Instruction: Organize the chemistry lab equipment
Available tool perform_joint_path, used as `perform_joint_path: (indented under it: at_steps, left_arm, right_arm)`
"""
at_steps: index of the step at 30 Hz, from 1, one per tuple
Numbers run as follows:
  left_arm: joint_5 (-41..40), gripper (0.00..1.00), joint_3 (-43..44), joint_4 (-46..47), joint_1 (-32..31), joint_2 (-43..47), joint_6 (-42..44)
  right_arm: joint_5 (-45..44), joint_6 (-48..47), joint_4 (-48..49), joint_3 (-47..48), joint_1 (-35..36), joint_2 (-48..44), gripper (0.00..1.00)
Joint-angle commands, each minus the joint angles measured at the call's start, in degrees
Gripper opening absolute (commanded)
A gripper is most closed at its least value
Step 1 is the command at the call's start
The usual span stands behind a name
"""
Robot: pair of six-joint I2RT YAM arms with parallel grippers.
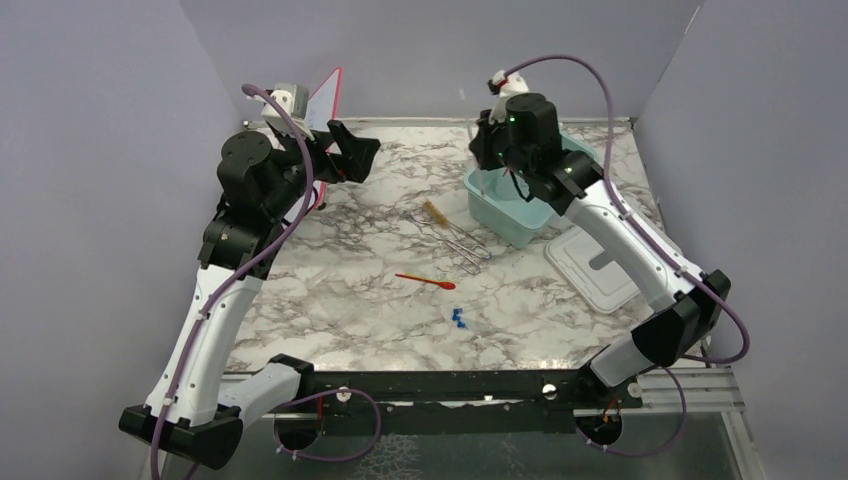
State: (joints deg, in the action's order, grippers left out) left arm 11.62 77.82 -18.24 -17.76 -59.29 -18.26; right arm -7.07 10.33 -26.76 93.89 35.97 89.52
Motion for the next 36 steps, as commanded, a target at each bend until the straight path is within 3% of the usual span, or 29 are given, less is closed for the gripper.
perform_joint_path:
  at_steps: [1,5,12,26,36]
  left_arm:
    - [3.35,0.96,-1.05,1.98,-0.38,1.41,-2.38]
    - [4.03,0.96,-2.43,2.26,-1.28,2.25,-2.81]
    - [2.54,0.96,-2.76,1.03,-3.86,3.44,-1.32]
    - [1.69,0.97,0.19,1.65,-6.42,-0.67,0.94]
    - [0.9,0.97,4.51,1.32,-6.46,-5.8,3.99]
  right_arm:
    - [-12.81,2.22,-2.29,1.17,-5.16,-4.59,0.04]
    - [-16.37,6.72,-5.62,0.34,-11.95,-6.27,0.04]
    - [-15.1,20.81,-13.5,-3.55,-21.53,-4.29,0.02]
    - [-14.16,38.09,-10.95,-6.61,-22.25,10.89,0.01]
    - [-14.74,46.0,-11.17,-7.66,-22.37,18.43,0.06]
